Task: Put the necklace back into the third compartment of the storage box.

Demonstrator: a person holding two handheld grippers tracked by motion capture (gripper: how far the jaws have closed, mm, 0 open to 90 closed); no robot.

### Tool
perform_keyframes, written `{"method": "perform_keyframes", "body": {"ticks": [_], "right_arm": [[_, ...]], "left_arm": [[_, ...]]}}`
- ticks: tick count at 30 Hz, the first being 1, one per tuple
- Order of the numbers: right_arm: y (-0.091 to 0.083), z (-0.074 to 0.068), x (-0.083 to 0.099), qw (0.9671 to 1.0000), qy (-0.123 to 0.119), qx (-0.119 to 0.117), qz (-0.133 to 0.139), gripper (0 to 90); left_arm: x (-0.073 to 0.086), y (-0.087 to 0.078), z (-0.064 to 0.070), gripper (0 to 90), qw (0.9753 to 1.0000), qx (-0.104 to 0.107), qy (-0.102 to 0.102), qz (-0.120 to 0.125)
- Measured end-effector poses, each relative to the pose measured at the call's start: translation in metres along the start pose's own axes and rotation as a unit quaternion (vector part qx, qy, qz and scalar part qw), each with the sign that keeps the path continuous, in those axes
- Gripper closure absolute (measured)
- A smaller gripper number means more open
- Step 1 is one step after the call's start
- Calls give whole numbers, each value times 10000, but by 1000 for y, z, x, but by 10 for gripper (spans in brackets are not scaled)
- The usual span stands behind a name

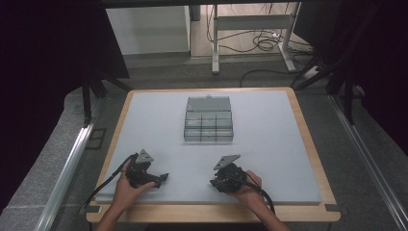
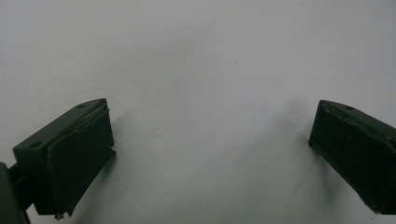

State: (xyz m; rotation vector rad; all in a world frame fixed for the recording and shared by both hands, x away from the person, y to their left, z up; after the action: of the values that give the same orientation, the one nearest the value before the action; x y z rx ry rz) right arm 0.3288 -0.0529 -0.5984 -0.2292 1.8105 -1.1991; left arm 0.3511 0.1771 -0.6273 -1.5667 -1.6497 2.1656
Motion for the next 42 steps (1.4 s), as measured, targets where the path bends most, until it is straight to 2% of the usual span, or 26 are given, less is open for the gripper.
{"method": "perform_keyframes", "body": {"ticks": [3,10,13,16,20,23,30,33,34,35,36,42], "right_arm": [[1,2,1,9997,-82,217,-28,695],[1,3,1,9997,-29,226,-41,758],[1,4,1,9997,3,229,-28,830],[1,3,1,9998,21,203,-13,861],[1,3,0,9998,37,166,-34,856],[0,2,-2,9999,92,69,23,785],[1,3,-11,9999,107,54,123,687],[8,3,-10,10000,65,42,33,691],[9,3,-10,9999,31,125,28,732],[9,3,-10,9999,31,125,28,732],[9,4,-10,9998,-2,176,-3,783],[9,3,-10,9997,4,226,-10,791]], "left_arm": [[0,0,0,0,10000,0,-9,8],[0,0,0,0,10000,6,9,-9],[0,0,0,0,10000,0,-2,2],[0,0,0,0,10000,0,-5,5],[0,0,0,0,10000,1,-6,6],[0,0,0,0,10000,3,8,-6],[0,0,0,0,10000,3,8,-7],[0,0,0,0,10000,1,-8,9],[0,0,0,0,10000,1,-8,9],[0,0,0,0,10000,2,-10,10],[0,0,0,0,10000,1,-10,9],[0,0,0,0,10000,0,-8,9]]}}
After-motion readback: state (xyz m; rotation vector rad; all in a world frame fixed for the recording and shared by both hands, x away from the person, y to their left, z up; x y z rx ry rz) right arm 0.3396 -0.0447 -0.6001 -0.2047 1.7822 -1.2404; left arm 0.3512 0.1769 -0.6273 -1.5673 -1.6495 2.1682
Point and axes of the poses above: each handheld gripper's, and its own axes: y roughly forward along the jaws, x roughly out of its underside, z roughly to its right, the point moved 10 cm from there along y, roughly forward along the jaws, and after that the axes turned 9 degrees about y, right-handed, at the moved point
